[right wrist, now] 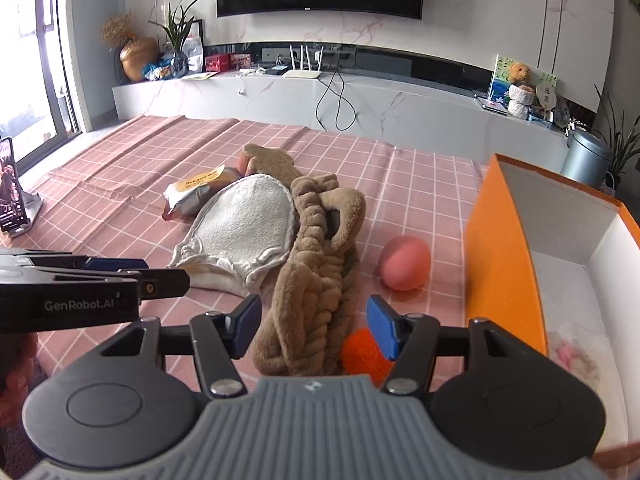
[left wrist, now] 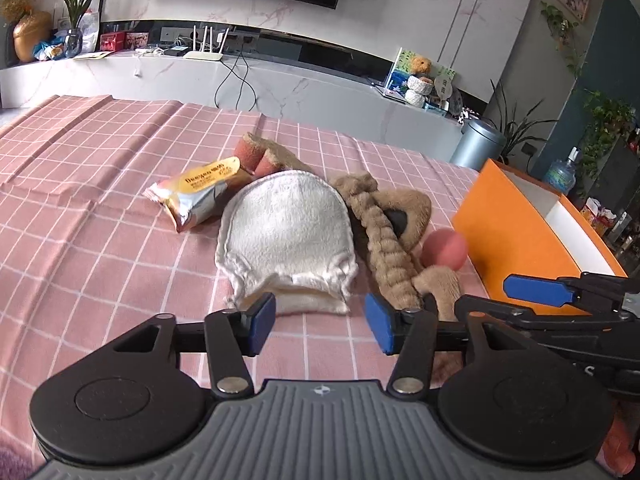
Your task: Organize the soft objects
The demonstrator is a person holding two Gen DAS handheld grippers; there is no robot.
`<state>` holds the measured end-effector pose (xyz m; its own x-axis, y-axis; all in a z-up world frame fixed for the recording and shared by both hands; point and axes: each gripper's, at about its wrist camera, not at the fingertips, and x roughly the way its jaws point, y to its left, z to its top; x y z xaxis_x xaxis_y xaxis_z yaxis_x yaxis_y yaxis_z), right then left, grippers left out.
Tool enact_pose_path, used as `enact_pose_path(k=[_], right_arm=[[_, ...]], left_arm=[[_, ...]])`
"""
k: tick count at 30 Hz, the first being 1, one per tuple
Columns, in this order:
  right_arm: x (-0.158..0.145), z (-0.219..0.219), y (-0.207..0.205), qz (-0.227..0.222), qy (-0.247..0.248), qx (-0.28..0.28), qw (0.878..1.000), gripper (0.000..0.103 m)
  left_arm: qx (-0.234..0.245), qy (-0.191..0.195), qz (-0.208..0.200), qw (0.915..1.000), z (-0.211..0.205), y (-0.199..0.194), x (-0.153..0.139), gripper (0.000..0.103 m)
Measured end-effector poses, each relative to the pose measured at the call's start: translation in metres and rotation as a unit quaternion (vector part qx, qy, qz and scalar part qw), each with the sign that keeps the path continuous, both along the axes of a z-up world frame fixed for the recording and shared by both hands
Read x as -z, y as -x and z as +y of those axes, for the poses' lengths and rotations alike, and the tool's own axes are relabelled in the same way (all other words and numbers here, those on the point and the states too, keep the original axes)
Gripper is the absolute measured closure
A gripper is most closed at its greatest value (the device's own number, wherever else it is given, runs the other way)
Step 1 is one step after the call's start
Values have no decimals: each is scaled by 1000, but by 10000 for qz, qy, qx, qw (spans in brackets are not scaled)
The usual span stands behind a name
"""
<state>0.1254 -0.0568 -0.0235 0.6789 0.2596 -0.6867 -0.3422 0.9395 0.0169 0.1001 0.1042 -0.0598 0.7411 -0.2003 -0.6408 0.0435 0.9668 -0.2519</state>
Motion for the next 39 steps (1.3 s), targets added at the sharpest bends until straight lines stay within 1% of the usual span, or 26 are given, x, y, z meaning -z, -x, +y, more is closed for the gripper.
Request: enact_pose_path(k=[3, 6, 7, 9, 12, 16, 19, 20, 21, 22, 23, 24, 25, 26, 27, 28, 30, 31, 32, 33, 35, 37, 39], right_arm=[[3, 5, -26, 188, -22, 52, 9998, 44], [8, 9, -53, 389, -74, 119, 9991, 44], [11, 10, -61, 482, -75, 119, 9987, 44], [17, 13, -78, 695, -68, 108, 9975, 44], [29, 17, -98, 1043, -95, 120, 9944, 44], [44, 22, -112, 1321, -179, 76, 9910, 44], [51, 27, -115, 1327, -163, 18, 9910, 44], [53, 28, -116, 1343, -159, -14, 9908, 44], [55, 30, -117, 1386, -186, -50, 9902, 46], [58, 32, -118, 1443, -190, -73, 9893, 51], [59, 34, -118, 1411, -134, -86, 9899, 51], [60, 37, -117, 1359, -65, -116, 9906, 52], [61, 39, -115, 1303, 14, -166, 9913, 58], [62, 41, -115, 1279, 46, -190, 9916, 60], [61, 41, -114, 1260, 67, -184, 9918, 62], [61, 40, -114, 1251, 84, -168, 9920, 67], [61, 38, -113, 1264, 45, -138, 9919, 70], [59, 37, -113, 1268, 19, -114, 9919, 73], [58, 37, -111, 1272, -12, -110, 9918, 75], [56, 37, -110, 1269, -45, -119, 9918, 77], [51, 36, -103, 1186, -111, -97, 9928, 79], [43, 35, -97, 1094, -177, -76, 9938, 80], [37, 33, -91, 1097, -331, -71, 9934, 80]], left_arm=[[-207, -54, 79, 9997, 7, -20, 0, 31], [-346, -111, 261, 9990, 17, -44, 4, 29], [-379, -112, 309, 9987, 19, -52, 5, 28], [-385, -115, 448, 9982, 21, -66, 10, 22], [-449, -89, 661, 9968, 23, -82, 22, 18], [-622, 32, 932, 9937, 27, -91, 35, 18], [-660, -70, 1031, 9925, 25, -91, 43, 18], [-644, -138, 952, 9933, 24, -89, 43, 17], [-636, -213, 928, 9934, 21, -89, 43, 17], [-629, -280, 910, 9935, 19, -88, 44, 18], [-612, -343, 876, 9937, 16, -88, 43, 21], [-588, -398, 830, 9940, 13, -87, 43, 25], [-604, -483, 804, 9938, 10, -87, 43, 27], [-596, -572, 767, 9936, 7, -85, 43, 32], [-591, -646, 719, 9936, 5, -83, 43, 42], [-590, -720, 679, 9933, 4, -81, 43, 47], [-633, -798, 652, 9927, 3, -78, 42, 68], [-656, -794, 655, 9925, 4, -76, 41, 72], [-660, -789, 664, 9925, 5, -75, 39, 80], [-681, -823, 657, 9921, 5, -73, 37, 96], [-690, -830, 577, 9925, 6, -67, 31, 101], [-654, -768, 508, 9936, 8, -60, 25, 101], [-599, -673, 518, 9946, 9, -52, 19, 102]])
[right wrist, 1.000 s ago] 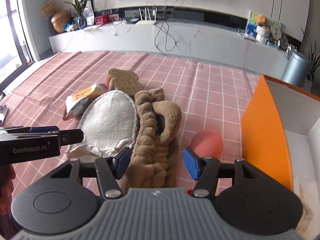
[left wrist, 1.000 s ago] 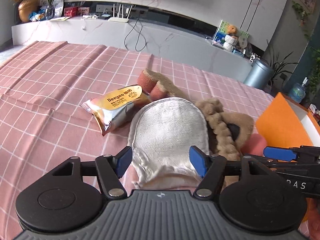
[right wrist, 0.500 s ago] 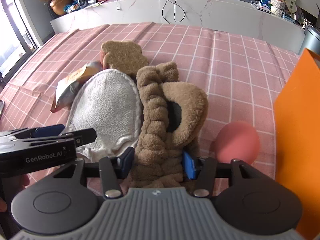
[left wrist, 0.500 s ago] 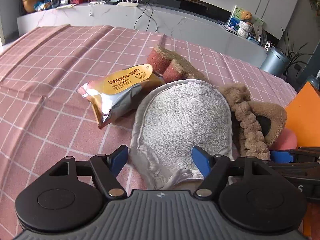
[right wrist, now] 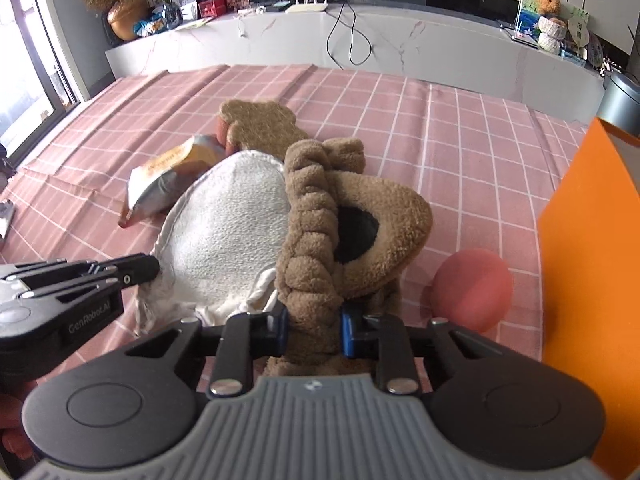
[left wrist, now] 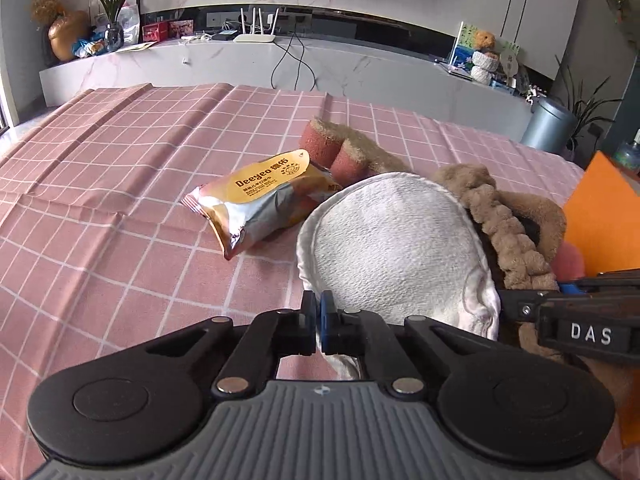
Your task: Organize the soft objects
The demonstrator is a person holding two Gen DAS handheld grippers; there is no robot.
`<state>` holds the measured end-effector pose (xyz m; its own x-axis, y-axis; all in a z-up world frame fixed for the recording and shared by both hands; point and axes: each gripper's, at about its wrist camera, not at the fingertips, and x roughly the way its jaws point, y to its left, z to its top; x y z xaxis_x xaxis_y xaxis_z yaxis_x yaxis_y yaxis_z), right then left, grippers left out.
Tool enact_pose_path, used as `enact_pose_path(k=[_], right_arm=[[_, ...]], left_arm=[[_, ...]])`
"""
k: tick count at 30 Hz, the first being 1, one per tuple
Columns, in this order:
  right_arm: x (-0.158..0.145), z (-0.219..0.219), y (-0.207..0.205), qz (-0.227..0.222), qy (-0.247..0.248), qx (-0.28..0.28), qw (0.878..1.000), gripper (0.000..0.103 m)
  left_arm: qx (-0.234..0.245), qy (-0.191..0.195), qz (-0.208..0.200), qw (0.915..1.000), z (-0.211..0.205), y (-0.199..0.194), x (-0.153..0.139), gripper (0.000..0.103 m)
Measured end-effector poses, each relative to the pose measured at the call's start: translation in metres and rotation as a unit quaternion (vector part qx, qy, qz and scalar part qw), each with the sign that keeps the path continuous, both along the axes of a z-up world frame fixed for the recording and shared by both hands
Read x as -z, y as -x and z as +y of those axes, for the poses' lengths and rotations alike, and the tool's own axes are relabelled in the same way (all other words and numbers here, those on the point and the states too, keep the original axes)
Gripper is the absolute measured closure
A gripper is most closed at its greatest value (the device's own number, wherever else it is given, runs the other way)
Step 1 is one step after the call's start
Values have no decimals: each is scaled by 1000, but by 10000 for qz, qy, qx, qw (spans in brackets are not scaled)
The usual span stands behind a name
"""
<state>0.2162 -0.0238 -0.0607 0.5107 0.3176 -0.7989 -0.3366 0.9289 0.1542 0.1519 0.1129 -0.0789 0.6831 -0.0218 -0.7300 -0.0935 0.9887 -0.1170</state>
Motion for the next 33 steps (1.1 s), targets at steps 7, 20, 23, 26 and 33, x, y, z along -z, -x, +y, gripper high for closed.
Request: enact_pose_path(k=[7, 20, 23, 26, 33], right_arm=[[-2, -1, 28, 305, -379, -133, 9987, 80], [4, -9, 36, 451, -547, -46, 9975, 80], [9, -6, 34, 517, -537, -125, 9971, 80], [18, -1, 28, 618, -517, -210, 9965, 81], [28, 10, 30, 595, -420, -452, 9963, 81]], left_arm=[[157, 128, 501, 9985, 2, 28, 1, 102], [-127, 710, 470, 9963, 12, 29, 0, 17], [-36, 851, 521, 9950, 10, 21, 7, 15], [-238, 957, 642, 9931, 11, 15, 16, 16], [-183, 514, 522, 9971, -4, 8, 18, 14]])
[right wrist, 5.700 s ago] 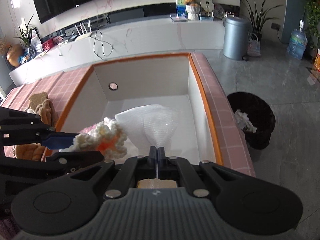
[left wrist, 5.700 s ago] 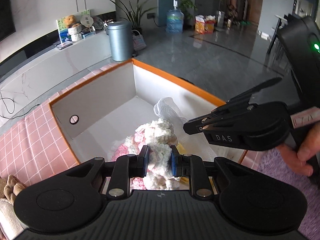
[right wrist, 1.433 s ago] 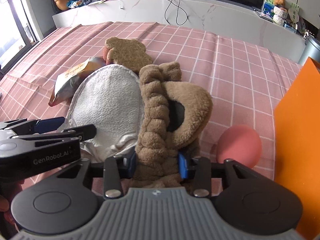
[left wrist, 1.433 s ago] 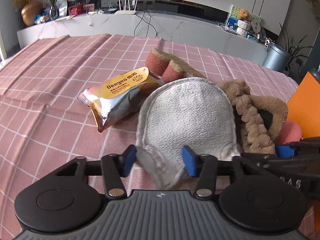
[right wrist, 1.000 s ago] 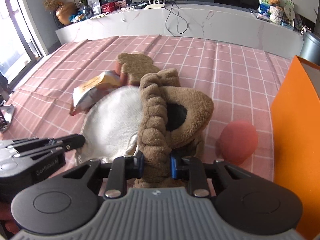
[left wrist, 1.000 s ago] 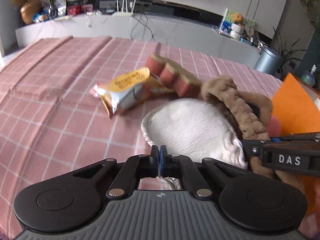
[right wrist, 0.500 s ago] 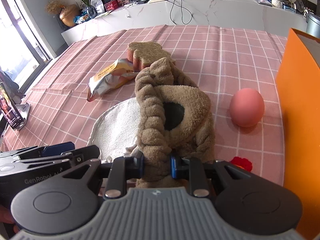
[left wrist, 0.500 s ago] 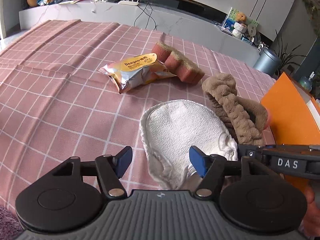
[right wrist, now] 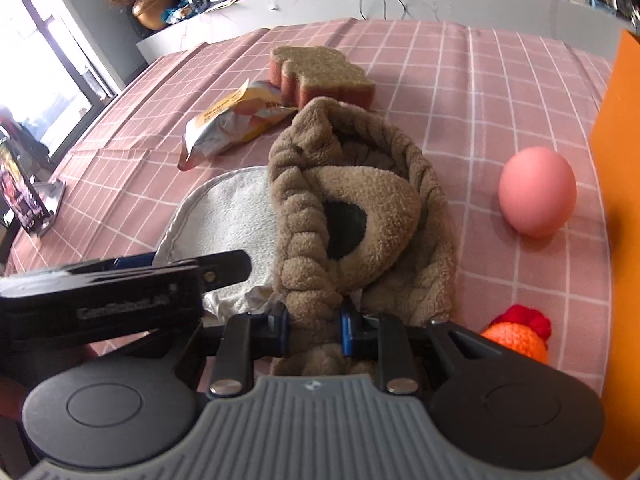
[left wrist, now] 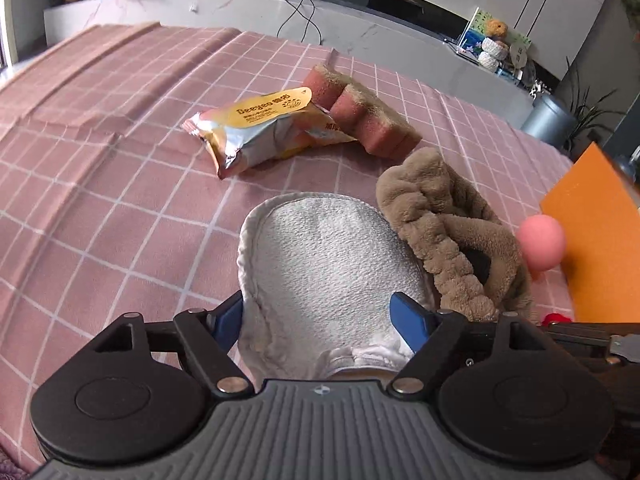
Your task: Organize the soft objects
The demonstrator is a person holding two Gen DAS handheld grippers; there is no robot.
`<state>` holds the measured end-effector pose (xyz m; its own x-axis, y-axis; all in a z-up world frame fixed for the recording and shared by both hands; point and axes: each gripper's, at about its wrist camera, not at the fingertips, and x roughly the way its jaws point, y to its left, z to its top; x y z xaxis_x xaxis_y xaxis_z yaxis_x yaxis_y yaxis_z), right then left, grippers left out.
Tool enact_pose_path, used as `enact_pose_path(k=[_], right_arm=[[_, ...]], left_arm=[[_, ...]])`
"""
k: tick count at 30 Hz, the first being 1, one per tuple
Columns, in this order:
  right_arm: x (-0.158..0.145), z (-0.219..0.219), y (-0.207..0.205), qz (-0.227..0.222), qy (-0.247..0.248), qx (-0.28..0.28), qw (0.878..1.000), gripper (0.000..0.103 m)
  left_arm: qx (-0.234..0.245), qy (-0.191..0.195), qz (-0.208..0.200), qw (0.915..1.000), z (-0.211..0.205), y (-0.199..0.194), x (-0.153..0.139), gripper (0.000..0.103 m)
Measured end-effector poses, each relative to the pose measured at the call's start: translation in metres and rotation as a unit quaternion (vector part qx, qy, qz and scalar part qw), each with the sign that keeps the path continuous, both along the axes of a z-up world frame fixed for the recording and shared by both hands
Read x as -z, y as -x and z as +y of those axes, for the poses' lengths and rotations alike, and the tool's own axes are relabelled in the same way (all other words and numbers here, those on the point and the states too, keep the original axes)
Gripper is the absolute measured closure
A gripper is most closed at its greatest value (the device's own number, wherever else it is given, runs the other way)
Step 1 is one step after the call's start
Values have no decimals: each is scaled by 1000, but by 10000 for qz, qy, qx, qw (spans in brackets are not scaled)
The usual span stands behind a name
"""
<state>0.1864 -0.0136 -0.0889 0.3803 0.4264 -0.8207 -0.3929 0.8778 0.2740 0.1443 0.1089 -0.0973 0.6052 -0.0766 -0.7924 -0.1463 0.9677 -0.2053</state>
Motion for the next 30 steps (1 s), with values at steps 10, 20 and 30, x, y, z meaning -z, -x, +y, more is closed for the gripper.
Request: enact_pose_path(k=[10, 20, 30], right_arm=[[3, -7, -3, 43, -206, 22, 9998, 80], [-5, -13, -3, -17, -284, 153, 9995, 81], [-43, -31, 8, -505, -449, 365, 9970, 83]], left_arm=[[293, -1051, -380, 9933, -23, 7, 3, 60], [113, -875, -679, 9938, -5, 23, -12, 100], [26, -912, -1247, 9880, -2, 37, -57, 100]])
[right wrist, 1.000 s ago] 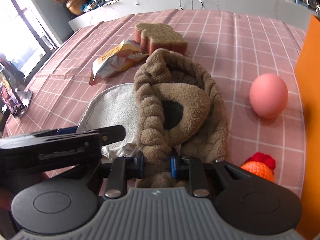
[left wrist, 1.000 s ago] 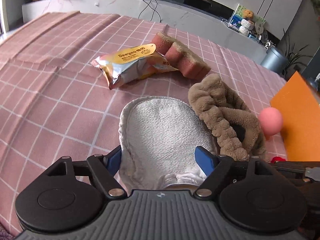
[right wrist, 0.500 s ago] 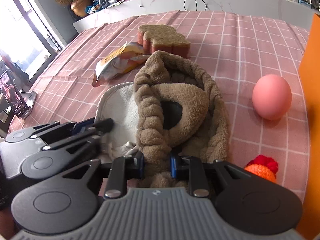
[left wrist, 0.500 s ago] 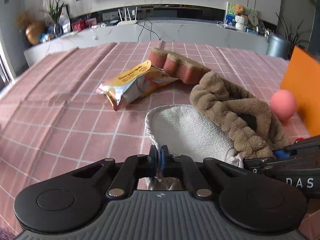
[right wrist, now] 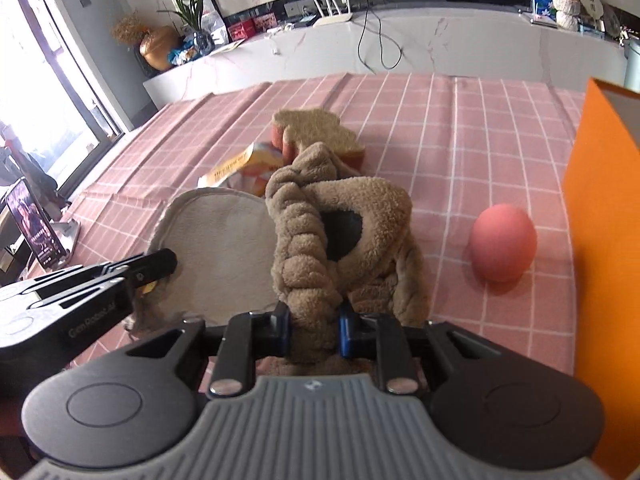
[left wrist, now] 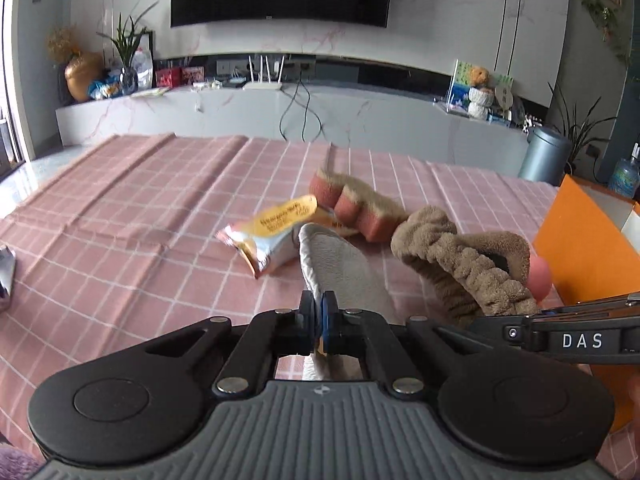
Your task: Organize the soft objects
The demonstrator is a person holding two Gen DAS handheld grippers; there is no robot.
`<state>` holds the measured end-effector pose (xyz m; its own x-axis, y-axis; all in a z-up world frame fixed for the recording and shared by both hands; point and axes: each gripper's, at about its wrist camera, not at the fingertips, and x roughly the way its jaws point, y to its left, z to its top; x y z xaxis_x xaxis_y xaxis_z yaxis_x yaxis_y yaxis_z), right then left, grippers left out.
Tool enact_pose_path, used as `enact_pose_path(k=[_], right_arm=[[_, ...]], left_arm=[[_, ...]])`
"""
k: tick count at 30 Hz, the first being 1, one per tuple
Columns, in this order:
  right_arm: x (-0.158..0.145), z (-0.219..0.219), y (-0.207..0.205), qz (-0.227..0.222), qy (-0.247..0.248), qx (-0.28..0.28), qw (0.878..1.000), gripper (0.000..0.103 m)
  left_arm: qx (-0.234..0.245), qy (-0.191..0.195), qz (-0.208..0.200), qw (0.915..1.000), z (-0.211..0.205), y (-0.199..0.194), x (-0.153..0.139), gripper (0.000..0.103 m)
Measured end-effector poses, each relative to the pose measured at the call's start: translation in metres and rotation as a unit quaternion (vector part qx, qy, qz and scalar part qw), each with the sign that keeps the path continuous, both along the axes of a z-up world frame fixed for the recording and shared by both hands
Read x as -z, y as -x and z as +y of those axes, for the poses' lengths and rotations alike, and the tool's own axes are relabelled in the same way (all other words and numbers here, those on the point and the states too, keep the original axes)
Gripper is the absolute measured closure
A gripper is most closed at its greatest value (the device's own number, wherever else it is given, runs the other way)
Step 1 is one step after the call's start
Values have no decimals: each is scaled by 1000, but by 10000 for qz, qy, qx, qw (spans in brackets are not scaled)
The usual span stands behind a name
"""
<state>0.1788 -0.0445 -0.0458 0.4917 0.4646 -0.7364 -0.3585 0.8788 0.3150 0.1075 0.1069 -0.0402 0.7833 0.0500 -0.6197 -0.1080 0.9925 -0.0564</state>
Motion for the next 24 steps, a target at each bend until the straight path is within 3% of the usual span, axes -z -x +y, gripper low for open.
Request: enact_pose_path(k=[24], right_arm=[[-102, -34, 66, -1312, -558, 178, 9896, 84]], left_arm=[[145, 6, -832, 9964, -16, 47, -73, 100]])
